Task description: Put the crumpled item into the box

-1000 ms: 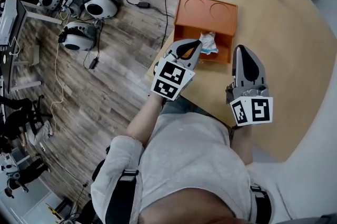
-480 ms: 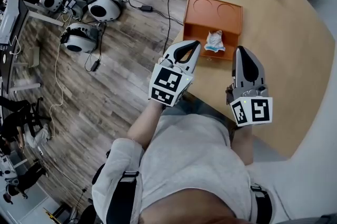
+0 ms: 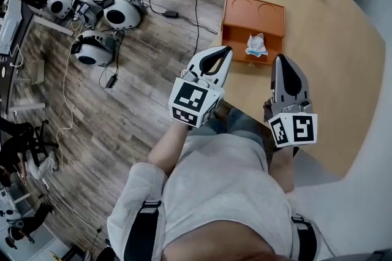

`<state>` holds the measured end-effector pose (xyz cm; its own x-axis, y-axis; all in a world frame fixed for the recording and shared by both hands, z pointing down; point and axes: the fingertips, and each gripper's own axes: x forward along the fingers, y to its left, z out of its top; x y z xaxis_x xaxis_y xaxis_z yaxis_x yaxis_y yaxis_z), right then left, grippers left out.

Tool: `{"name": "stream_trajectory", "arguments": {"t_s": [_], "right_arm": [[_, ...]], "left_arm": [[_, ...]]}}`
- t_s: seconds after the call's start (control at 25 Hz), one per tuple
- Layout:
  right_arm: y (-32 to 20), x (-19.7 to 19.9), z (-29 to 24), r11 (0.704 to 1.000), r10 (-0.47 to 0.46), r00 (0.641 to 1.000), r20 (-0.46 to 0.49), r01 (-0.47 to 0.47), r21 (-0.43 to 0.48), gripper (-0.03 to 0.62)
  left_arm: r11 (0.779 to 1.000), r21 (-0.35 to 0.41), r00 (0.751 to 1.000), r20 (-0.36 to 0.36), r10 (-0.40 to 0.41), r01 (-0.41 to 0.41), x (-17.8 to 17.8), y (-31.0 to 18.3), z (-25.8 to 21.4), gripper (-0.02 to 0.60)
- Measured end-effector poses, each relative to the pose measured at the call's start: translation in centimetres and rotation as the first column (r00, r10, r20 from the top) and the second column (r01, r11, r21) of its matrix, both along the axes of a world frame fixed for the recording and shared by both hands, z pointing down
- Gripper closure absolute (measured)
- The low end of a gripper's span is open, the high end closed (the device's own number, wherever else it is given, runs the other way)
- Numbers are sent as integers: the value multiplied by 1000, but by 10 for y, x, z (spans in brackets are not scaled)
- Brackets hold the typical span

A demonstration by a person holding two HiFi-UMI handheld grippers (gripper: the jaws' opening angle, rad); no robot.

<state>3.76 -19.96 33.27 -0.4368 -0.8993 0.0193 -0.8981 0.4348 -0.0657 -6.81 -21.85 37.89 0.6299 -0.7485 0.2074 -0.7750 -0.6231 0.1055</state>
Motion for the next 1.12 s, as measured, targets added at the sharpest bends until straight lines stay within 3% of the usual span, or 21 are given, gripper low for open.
{"name": "stream_trajectory", "arguments": {"t_s": [0.48,1.12], "right_arm": [[34,-17,-18,999,17,999,-35,-15,47,583],[83,-2,-43,993,-78,995,-55,83,88,583]], "left_arm": [[998,55,997,-81,17,-13,-13,30,-23,568],[988,124,990,-121,-75,90,0,86,-59,568]]}}
